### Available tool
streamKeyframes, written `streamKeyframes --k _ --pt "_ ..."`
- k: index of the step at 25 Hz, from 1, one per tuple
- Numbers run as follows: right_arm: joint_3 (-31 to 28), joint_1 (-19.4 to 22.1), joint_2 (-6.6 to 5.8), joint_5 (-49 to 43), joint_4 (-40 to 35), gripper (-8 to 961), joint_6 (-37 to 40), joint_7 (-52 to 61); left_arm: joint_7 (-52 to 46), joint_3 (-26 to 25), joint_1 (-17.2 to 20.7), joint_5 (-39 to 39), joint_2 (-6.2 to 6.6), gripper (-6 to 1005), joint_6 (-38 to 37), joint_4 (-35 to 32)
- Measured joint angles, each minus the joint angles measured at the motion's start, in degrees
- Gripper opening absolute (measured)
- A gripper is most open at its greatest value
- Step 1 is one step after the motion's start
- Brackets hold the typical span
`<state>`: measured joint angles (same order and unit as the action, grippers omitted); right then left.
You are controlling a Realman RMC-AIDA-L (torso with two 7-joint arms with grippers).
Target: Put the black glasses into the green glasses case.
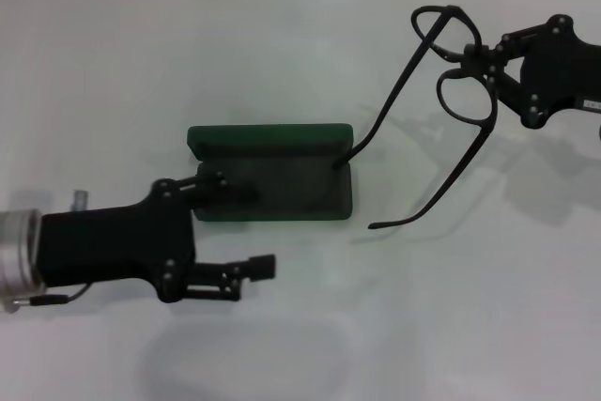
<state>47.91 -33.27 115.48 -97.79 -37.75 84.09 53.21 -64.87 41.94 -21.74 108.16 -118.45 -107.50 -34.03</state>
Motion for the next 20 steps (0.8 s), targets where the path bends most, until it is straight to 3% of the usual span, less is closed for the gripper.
streamKeyframes --k 6,11,16,20 --pt "-0.27 0.12 -0.21 1.93 -0.50 44 0.49 1.26 5.02 4.69 -2.08 0.57 0.28 844 0.41 2.18" --pt "-0.35 -0.44 -1.46 4.58 -0.38 43 1.83 5.99 10.45 5.21 -2.99 0.73 -0.31 828 3.55 4.34" --pt "-0.34 -0.87 -2.11 9.02 -0.04 43 4.46 9.89 12.75 5.36 -5.04 1.98 -0.73 654 5.19 6.88" --pt "0.11 -2.15 -1.44 9.45 0.03 43 8.02 11.41 12.50 5.39 -7.83 2.20 -0.99 497 6.03 10.28"
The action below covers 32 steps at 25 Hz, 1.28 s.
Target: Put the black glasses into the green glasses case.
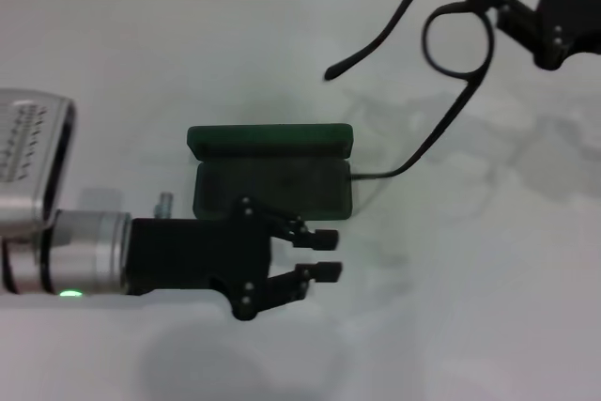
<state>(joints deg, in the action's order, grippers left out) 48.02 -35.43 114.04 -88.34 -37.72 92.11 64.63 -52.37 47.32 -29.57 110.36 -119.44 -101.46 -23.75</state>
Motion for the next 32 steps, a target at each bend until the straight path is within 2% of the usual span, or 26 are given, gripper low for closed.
streamKeyframes --k 5,7,13,21,32 --pt "0.50 -1.46 1.24 -0.36 0.58 43 2.47 0.06 -0.21 0.03 -3.45 0.01 -0.23 272 0.42 4.05" --pt "1.39 -2.39 1.35 -0.37 1.65 43 2.83 0.07 -0.21 0.05 -4.40 -0.01 -0.27 177 0.73 5.21" --pt "2.56 -3.81 1.37 -0.43 3.75 43 2.82 -0.37 -0.27 0.05 -6.77 -0.53 -0.46 -2 1.39 7.60" --pt "3.33 -4.62 1.71 -0.29 5.09 43 2.71 -1.27 -0.28 -0.13 -9.44 -0.77 -0.78 0 1.46 9.95" --pt "5.07 -4.38 1.47 -0.56 6.60 42 1.08 -3.30 -0.43 -0.14 -9.76 -3.90 -0.83 2 1.12 10.04"
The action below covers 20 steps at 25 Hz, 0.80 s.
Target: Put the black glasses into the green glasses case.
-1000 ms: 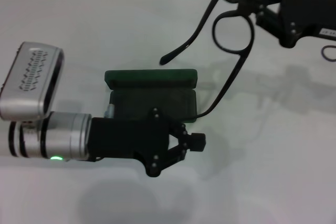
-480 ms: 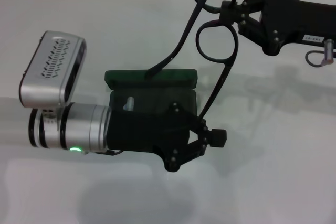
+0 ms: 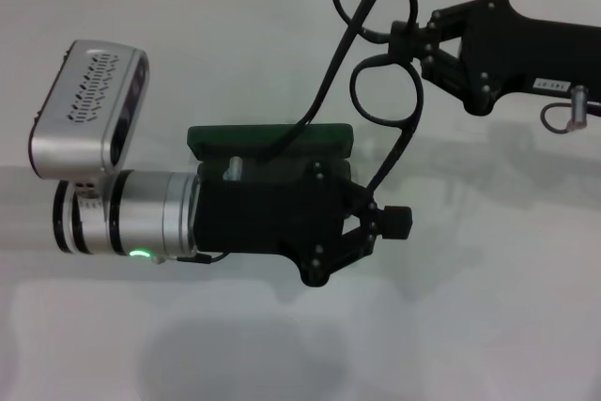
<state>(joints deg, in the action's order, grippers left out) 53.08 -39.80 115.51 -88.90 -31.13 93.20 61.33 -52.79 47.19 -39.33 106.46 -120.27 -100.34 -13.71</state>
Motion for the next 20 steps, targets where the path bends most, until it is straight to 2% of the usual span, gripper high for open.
streamKeyframes --k 20 --pt "6.84 1.08 0.06 -3.04 0.10 42 -2.54 -0.83 -0.56 -0.02 -0.19 -4.09 0.22 6 -0.01 -0.19"
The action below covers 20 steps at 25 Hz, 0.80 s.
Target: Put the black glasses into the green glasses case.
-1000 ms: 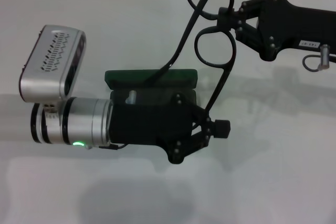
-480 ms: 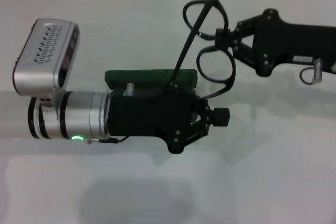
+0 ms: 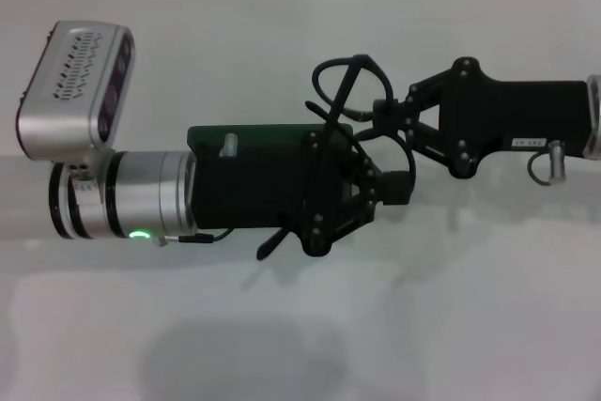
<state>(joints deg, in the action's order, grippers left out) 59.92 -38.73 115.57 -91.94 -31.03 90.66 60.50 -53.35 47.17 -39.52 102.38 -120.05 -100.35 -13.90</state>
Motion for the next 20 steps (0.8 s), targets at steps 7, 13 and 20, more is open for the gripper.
streamKeyframes --k 7,13,20 --pt "0.63 0.03 0.07 0.00 0.01 42 0.91 -0.03 0.00 -0.10 -0.03 -0.21 0.00 8 0.25 -0.03" --pt "1.60 0.28 0.09 0.00 -0.05 42 1.74 -0.77 0.00 -0.20 0.07 -0.94 0.00 9 0.33 -0.21" --pt "1.39 0.43 0.09 0.38 -0.09 42 2.05 -0.91 0.00 -0.24 0.10 -0.98 0.00 10 0.40 -0.26"
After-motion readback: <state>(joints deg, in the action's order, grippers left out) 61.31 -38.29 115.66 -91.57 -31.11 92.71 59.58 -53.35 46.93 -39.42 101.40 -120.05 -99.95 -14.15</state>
